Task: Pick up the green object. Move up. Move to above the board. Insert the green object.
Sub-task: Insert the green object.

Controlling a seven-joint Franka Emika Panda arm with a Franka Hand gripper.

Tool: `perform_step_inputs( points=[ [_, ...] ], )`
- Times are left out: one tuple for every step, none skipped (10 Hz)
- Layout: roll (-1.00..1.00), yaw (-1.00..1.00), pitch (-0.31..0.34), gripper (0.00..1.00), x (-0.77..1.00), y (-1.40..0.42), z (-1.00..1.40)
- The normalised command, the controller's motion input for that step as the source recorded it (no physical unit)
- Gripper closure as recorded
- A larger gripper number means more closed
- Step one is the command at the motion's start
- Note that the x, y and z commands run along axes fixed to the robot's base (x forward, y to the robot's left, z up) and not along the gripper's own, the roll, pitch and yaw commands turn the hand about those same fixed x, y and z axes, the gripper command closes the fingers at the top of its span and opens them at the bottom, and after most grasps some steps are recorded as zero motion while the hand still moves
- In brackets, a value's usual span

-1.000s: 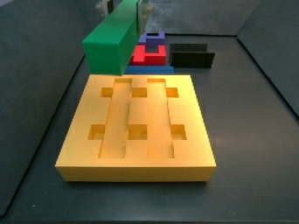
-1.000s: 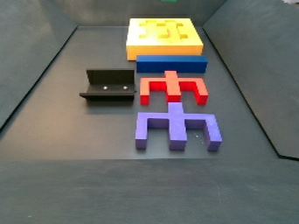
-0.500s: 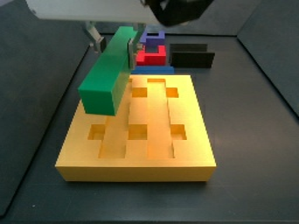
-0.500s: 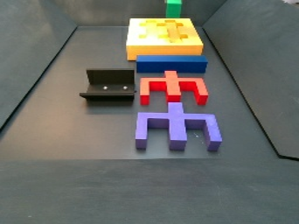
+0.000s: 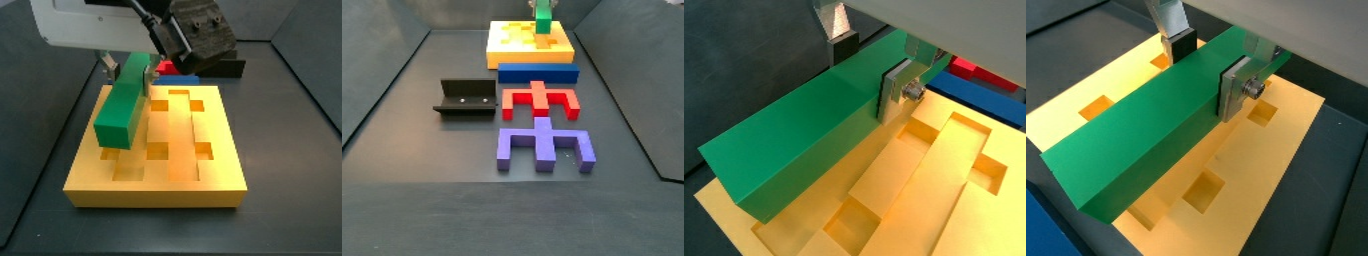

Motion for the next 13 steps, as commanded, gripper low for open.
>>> perform_step_inputs(
  points=[
    [0.05, 0.41, -0.059, 1.0, 0.0, 0.0, -0.57],
    [0.04, 0.33, -0.084, 1.0, 0.04, 0.0, -0.49],
    [0.11, 0.1, -0.08, 1.0, 0.0, -0.06, -0.49],
    [0.12, 0.0, -0.043, 1.0, 0.0, -0.09, -0.46],
    [0.09, 0.0, -0.106, 1.0, 0.0, -0.15, -0.42],
    [0.12, 0.01, -0.139, 1.0, -0.01, -0.13, -0.47],
    [0.12, 0.03, -0.141, 1.0, 0.0, -0.14, -0.47],
    [0.12, 0.02, -0.131, 1.0, 0.0, -0.12, -0.45],
    [0.12, 0.01, -0.119, 1.0, 0.0, -0.11, -0.43],
    [0.12, 0.02, -0.106, 1.0, 0.0, -0.1, -0.44],
    [0.14, 0.05, -0.09, 1.0, -0.03, -0.07, -0.44],
    [0.13, 0.09, -0.09, 1.0, -0.06, -0.06, -0.43],
    [0.07, 0.19, -0.043, 1.0, 0.06, -0.09, -0.33]
  ],
)
